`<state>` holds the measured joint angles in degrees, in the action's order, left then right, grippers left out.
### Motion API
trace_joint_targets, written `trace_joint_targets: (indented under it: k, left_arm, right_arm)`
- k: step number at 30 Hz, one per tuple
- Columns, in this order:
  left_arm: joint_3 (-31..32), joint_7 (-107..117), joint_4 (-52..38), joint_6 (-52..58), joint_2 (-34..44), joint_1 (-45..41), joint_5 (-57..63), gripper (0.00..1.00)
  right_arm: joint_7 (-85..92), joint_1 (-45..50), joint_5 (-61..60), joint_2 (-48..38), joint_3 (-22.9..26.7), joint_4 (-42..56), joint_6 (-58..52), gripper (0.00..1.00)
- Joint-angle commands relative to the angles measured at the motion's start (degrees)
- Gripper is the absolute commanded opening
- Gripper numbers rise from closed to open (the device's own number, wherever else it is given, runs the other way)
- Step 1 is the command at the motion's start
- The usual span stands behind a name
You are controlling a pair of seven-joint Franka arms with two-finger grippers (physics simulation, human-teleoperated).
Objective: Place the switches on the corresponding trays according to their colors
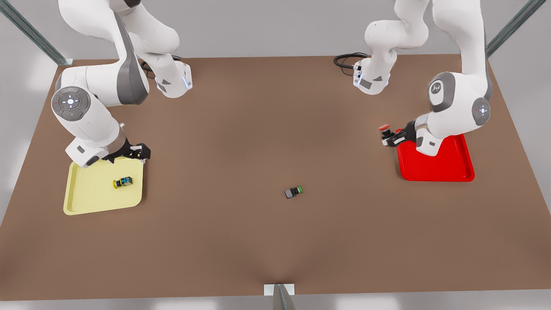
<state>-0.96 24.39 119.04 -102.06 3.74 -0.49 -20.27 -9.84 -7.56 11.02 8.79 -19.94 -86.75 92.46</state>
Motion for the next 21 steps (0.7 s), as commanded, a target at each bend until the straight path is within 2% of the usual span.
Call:
trace_joint_targets:
  k: [1, 5, 9, 15, 16, 17, 19, 21]
  left_arm:
    - [-0.18, -0.82, 0.05, 0.63, 0.04, -0.66, 14.47, 0.42]
    - [-0.1, -15.85, 0.49, 3.54, -0.84, 10.77, 23.61, 0.42]
    - [-0.01, -29.92, 0.23, -4.63, -6.2, 18.06, 34.15, 0.42]
    - [0.08, -32.21, 1.1, -6.84, -12.61, 18.77, 35.04, 0.43]
    - [0.08, -32.12, 1.19, -6.49, -12.88, 18.59, 35.04, 0.94]
    - [0.25, -32.12, 1.19, -6.31, -12.97, 18.59, 35.04, 1.0]
    - [1.57, -32.21, 0.93, -6.4, -12.53, 18.59, 34.95, 1.0]
    - [5.96, -31.59, -3.19, -5.18, -11.91, 18.68, 32.5, 1.0]
  right_arm:
    - [0.0, 0.0, 0.05, 0.0, -0.01, 0.0, 0.0, 1.0]
    - [0.09, 0.0, 0.05, 0.0, -0.01, 0.0, 0.0, 1.0]
    - [0.0, 0.0, -0.03, 0.0, -0.01, 0.0, 0.0, 1.0]
    - [0.09, 0.0, 0.05, 0.0, -0.01, 0.0, 0.0, 1.0]
    - [0.09, 0.0, 0.05, 0.0, -0.01, 0.0, 0.0, 1.0]
    - [0.09, 0.09, -0.03, 0.0, -0.01, -0.09, 0.0, 1.0]
    - [0.09, 0.09, -0.03, 0.0, -0.01, -0.09, 0.0, 1.0]
    - [0.09, 0.09, -0.03, 0.0, -0.01, 0.0, 0.0, 1.0]
